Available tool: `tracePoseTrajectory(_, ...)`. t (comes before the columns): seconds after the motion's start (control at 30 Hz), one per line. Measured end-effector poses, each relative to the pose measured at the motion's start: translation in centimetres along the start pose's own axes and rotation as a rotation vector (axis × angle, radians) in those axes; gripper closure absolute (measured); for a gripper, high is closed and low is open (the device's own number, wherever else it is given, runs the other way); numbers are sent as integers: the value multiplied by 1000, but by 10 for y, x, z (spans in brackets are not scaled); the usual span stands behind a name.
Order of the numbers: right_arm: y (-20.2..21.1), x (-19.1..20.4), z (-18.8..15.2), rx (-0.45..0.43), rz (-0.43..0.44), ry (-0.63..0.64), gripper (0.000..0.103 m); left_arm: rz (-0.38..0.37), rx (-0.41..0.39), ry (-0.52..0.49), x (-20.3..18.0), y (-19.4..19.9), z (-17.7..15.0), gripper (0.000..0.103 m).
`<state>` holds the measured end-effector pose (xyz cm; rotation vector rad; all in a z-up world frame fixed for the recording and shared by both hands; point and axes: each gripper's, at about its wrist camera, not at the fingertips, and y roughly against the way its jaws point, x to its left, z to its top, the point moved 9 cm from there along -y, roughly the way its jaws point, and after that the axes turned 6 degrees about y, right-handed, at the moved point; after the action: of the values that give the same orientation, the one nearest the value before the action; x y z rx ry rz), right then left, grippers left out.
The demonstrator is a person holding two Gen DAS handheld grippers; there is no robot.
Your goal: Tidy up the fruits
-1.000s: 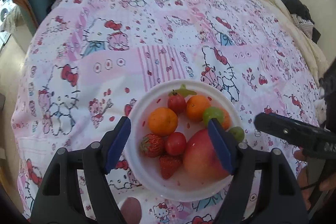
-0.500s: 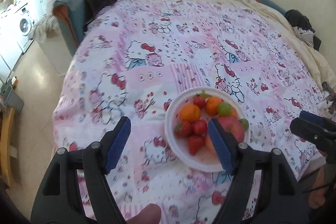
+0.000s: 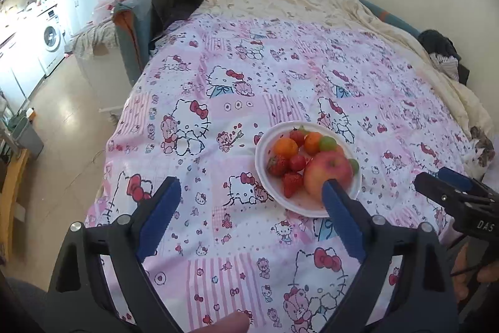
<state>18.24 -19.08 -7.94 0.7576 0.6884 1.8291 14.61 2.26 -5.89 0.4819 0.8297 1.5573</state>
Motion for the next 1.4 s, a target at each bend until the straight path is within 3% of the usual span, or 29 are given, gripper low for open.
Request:
tracePoseTrajectory(0.07,2,1,1,-21,-13,9,0,-4,-10,9,0,1,-1,0)
tracePoseTrajectory(0.23,-4,3,-5,-24,-38,17,0,40,-33,-27,-4,-5,-3,0)
tracePoseTrajectory(0.43,1,7,-2,-72,-92,56,0,19,-46,-28,-11,-10,-7,0)
tracePoseTrajectory(0.6,1,7,-1,-78,-99,63,0,7,-15,-27,-15,-17,-11,0)
tracePoseTrajectory(1.4,1,9,-1,-83,-116,82,0,0,-27,-17,-17,-14,-5,0)
